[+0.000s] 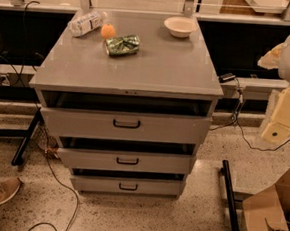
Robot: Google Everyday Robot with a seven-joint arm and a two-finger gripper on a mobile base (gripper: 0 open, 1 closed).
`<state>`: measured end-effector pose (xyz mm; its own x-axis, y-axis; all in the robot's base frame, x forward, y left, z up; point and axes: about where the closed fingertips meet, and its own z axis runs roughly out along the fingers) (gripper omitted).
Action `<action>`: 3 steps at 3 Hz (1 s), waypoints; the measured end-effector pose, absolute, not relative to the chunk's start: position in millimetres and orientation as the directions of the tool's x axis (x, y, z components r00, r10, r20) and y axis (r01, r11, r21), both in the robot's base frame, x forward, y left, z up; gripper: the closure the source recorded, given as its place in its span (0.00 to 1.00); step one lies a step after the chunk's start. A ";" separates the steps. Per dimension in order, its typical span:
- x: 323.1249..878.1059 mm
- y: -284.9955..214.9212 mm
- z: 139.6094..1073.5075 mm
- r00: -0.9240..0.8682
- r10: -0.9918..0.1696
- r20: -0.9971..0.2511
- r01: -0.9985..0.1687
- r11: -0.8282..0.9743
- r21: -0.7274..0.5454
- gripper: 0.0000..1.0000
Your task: Open bottom drawer
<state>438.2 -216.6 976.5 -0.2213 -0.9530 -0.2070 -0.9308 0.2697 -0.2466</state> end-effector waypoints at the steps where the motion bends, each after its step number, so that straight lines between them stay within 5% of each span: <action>1: 438.2 -215.8 973.7 -0.217 -0.953 -0.212 -0.932 0.267 -0.246 0.00; 3: 433.0 -177.7 891.9 -0.092 -0.935 -0.344 -0.966 0.168 -0.199 0.00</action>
Offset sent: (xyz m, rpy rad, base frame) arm 0.0004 0.0151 -0.0661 0.1054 0.0096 0.0907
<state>433.0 -177.7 891.9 -0.0918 -0.9346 -0.3436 -0.9656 0.1679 -0.1987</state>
